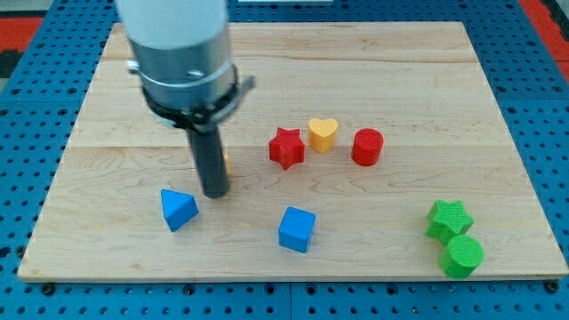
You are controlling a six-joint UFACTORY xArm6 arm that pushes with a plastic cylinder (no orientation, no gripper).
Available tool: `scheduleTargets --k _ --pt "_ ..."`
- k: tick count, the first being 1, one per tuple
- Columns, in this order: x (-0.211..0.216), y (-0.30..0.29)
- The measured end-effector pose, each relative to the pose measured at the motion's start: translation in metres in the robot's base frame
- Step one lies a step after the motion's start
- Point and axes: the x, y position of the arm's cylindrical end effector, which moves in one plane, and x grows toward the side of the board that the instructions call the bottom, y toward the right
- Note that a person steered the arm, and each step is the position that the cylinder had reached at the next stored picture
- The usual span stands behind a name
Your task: Move yellow hexagon along with red star right a bit
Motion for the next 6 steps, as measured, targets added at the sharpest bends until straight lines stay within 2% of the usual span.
scheduleTargets --k 1,2,3,4,5,6 --pt "-0.027 -0.036" --pt "-0.039 -0.045" --pt "-0.05 -0.02" --pt "-0.05 0.072" --pt "-0.046 0.076" --pt "-0.039 0.024"
